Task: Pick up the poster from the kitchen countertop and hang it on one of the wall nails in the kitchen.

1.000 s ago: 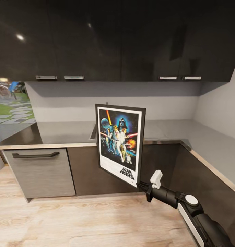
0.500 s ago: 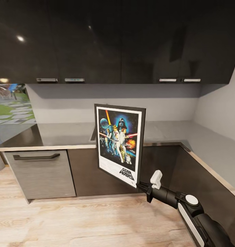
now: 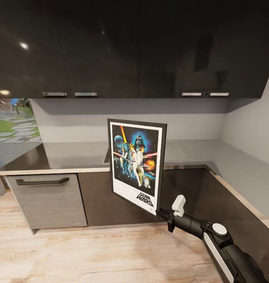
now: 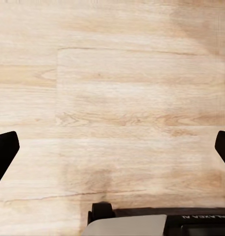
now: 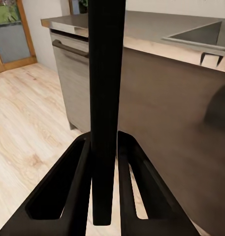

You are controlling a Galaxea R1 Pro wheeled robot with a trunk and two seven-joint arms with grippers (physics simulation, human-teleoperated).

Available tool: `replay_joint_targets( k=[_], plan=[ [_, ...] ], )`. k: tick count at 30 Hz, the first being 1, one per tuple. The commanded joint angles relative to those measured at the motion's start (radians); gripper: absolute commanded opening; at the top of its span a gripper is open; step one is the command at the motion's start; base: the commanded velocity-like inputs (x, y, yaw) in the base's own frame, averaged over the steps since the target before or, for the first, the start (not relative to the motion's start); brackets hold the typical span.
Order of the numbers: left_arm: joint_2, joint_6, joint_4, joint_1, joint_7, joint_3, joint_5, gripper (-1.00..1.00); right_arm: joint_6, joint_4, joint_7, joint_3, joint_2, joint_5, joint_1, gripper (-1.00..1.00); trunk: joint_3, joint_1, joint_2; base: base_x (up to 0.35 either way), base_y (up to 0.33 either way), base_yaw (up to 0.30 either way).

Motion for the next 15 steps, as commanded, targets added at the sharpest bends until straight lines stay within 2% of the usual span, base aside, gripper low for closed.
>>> replay_joint_targets(
  k=[1, 15],
  plan=[
    [0.000, 0.001, -0.001, 0.000, -0.006, 0.002, 0.007, 1.00, 0.011, 0.000, 0.002, 0.002, -0.001, -0.013, -0.001, -1.00, 0.002, -0.004, 0.006, 0.000, 0.000, 0.000],
    [0.000, 0.003, -0.001, 0.000, -0.006, 0.002, 0.007, 1.00, 0.014, 0.000, 0.001, 0.001, -0.001, -0.012, -0.001, -1.00, 0.046, -0.057, 0.104, 0.000, 0.000, 0.000]
  ],
)
